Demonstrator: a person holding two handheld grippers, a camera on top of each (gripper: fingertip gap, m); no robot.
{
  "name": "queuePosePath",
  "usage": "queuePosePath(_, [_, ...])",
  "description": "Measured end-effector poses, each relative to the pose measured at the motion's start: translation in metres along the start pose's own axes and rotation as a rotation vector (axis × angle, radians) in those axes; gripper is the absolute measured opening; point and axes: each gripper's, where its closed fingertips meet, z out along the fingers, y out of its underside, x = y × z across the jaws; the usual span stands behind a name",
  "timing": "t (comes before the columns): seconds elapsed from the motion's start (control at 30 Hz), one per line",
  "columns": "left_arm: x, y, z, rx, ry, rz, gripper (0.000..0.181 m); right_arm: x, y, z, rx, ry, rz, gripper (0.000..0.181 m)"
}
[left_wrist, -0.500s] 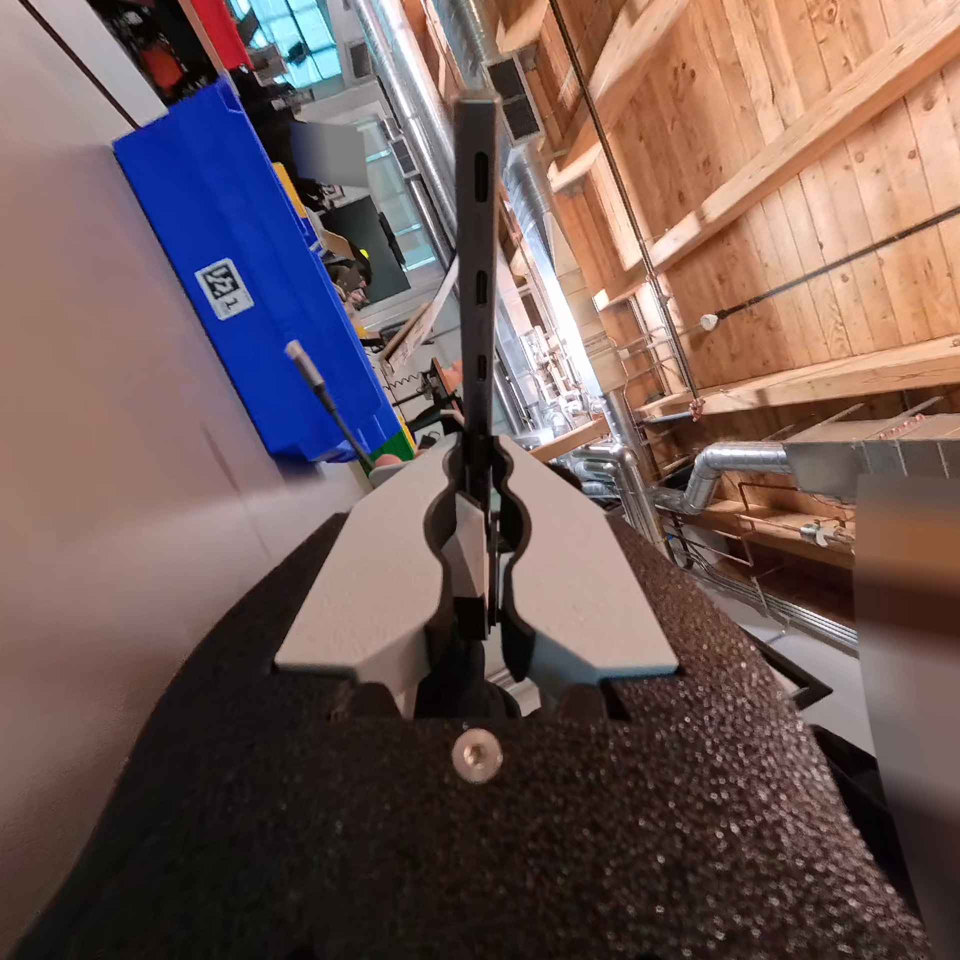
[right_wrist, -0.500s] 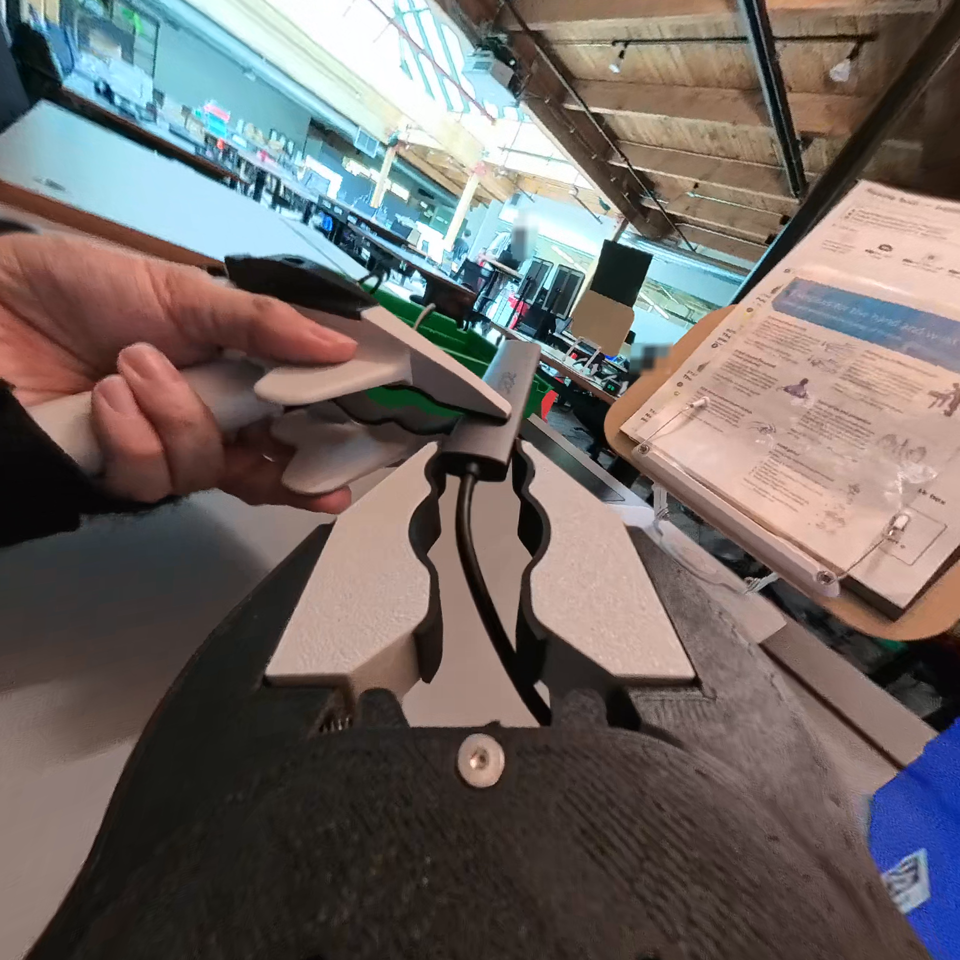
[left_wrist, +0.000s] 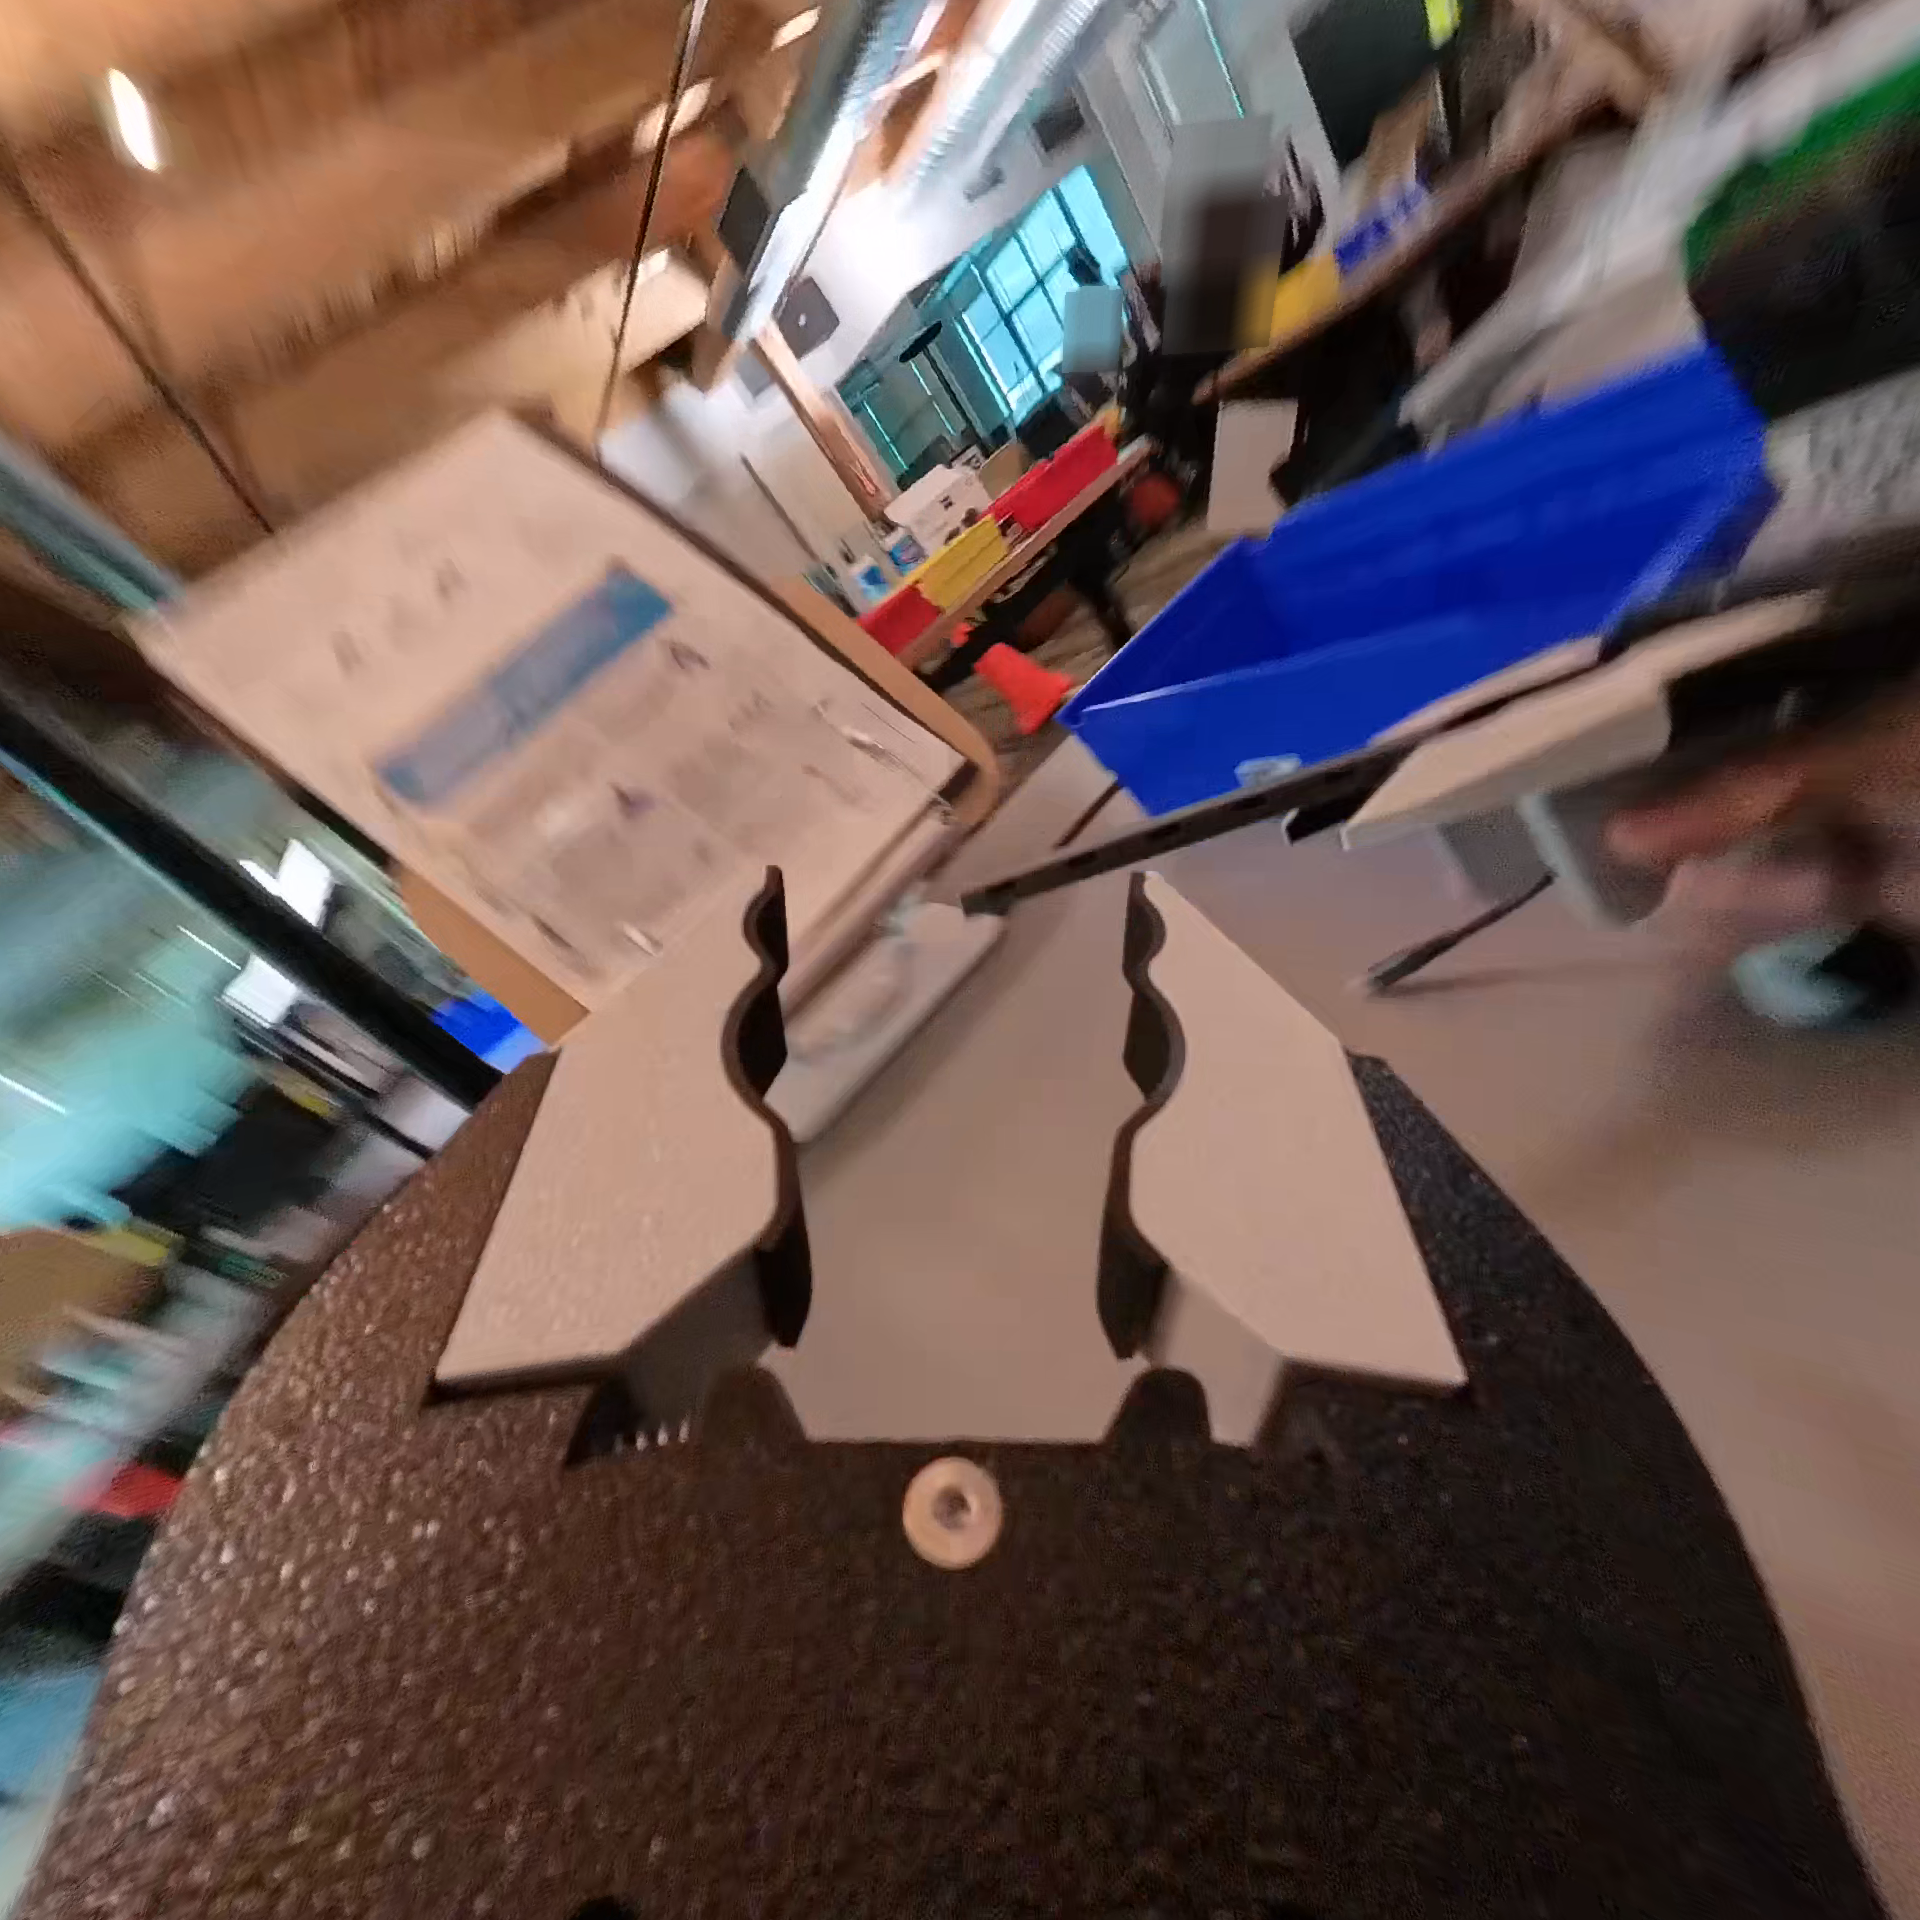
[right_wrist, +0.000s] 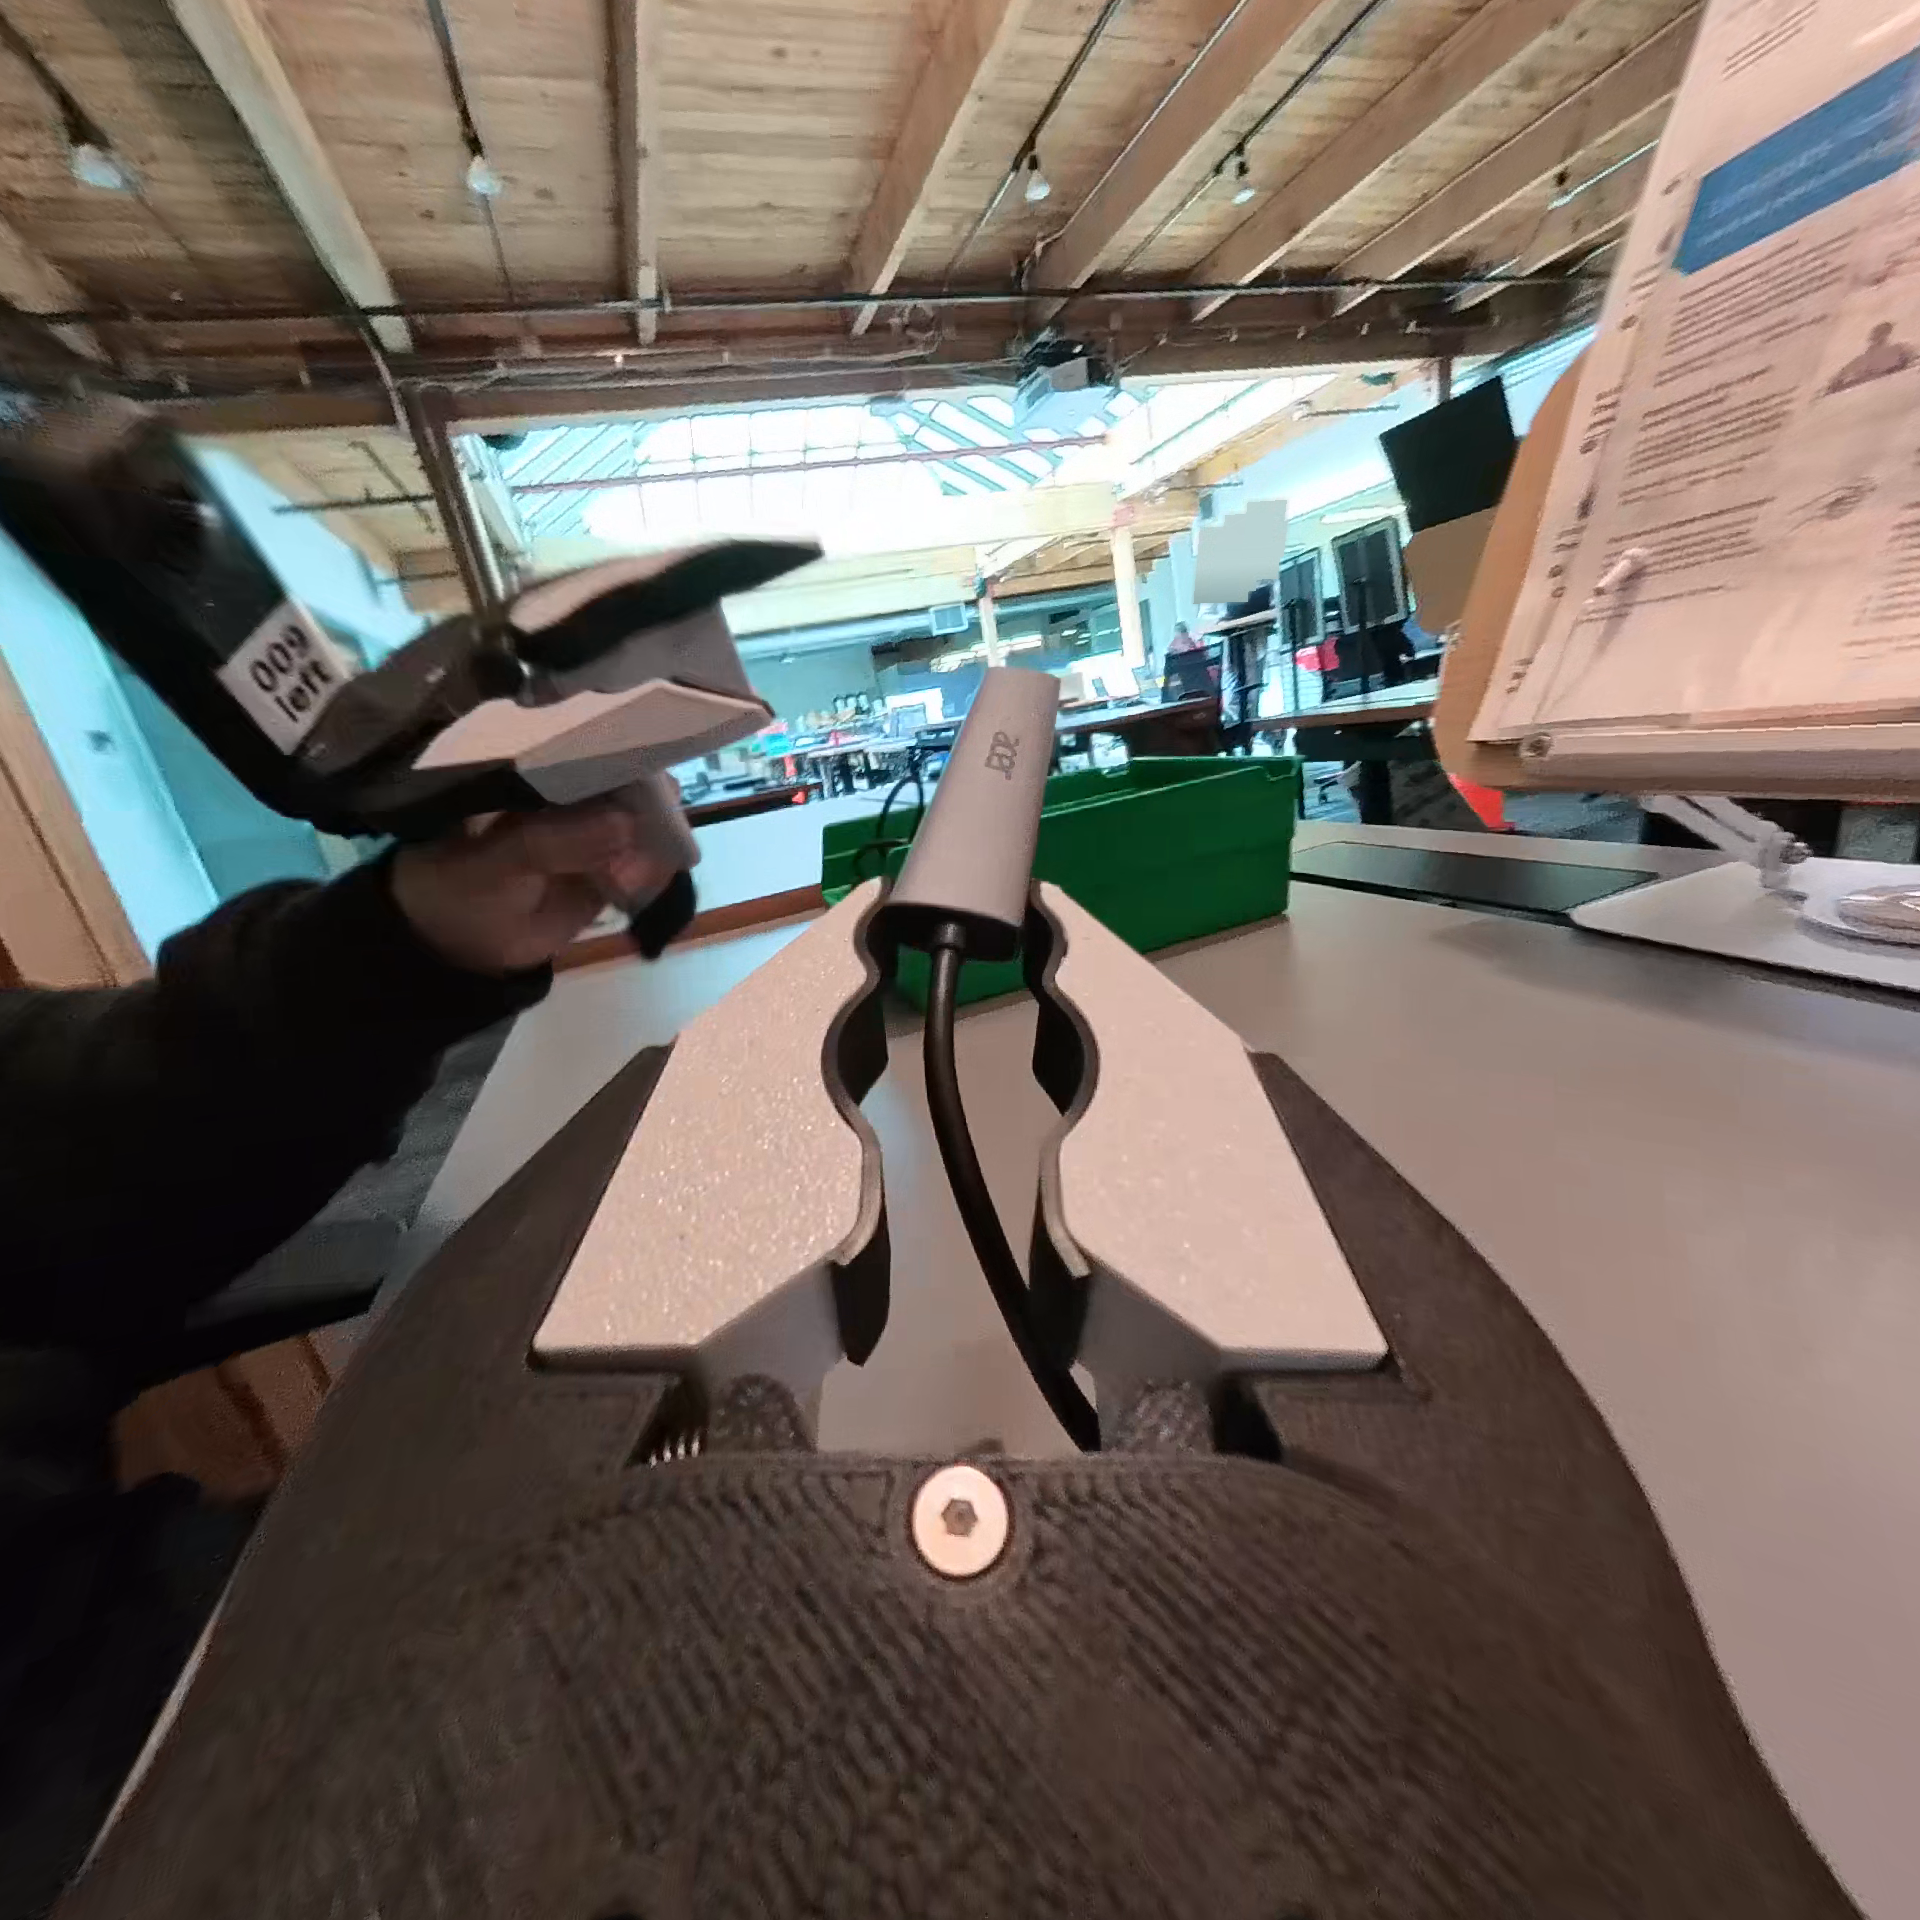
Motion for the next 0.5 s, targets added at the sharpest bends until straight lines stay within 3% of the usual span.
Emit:
queuePosePath(0.1, [0.023, -0.003, 0.011, -0.029, 0.032, 0.464, 0.062, -0.009, 0.003, 0.004, -0.012, -0.05, 0.002, 0.022])
queuePosePath(0.23, [0.043, 0.024, 0.029, -0.132, 0.065, 0.815, 0.059, -0.017, 0.005, 0.005, -0.025, -0.089, -0.005, 0.022])
queuePosePath(0.27, [0.044, 0.03, 0.032, -0.146, 0.046, 0.878, 0.056, -0.016, 0.005, 0.005, -0.028, -0.087, -0.008, 0.022])
queuePosePath(0.33, [0.04, 0.034, 0.038, -0.156, -0.037, 0.973, 0.034, -0.016, 0.006, 0.005, -0.033, -0.088, -0.003, 0.022])
queuePosePath(0.37, [0.037, 0.034, 0.04, -0.154, -0.084, 0.996, 0.014, -0.013, 0.006, 0.005, -0.035, -0.074, 0.0, 0.022])
queuePosePath(0.5, [0.036, 0.034, 0.04, -0.152, -0.139, 1.053, 0.009, -0.011, 0.005, 0.005, -0.023, -0.06, -0.01, 0.022])
